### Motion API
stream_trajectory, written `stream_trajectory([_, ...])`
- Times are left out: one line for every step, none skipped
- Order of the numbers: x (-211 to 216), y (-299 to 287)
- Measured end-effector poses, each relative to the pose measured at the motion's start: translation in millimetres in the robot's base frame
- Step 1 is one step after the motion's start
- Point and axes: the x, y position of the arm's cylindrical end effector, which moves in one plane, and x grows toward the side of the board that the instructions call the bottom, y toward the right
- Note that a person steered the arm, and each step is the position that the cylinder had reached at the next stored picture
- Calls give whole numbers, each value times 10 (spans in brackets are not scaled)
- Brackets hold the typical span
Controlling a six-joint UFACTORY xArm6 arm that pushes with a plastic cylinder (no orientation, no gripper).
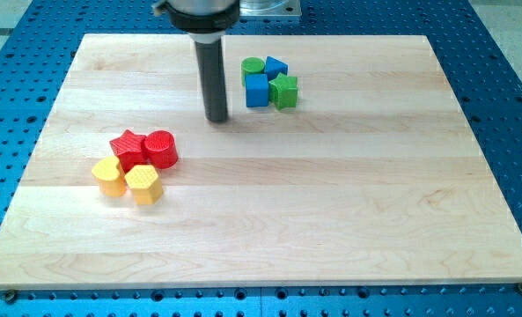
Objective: Move the blue cube into the green star
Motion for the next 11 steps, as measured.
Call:
stream_trajectory([-34,302])
stream_trajectory([-34,286])
stream_trajectory([17,-87])
stream_trajectory([-297,-280])
stream_trajectory([-449,-213])
stream_trajectory([-449,-207])
stream_trajectory([-505,-9])
stream_trajectory([-469,126])
stream_trajectory([-377,345])
stream_trajectory([-453,747])
stream_trajectory([-454,947])
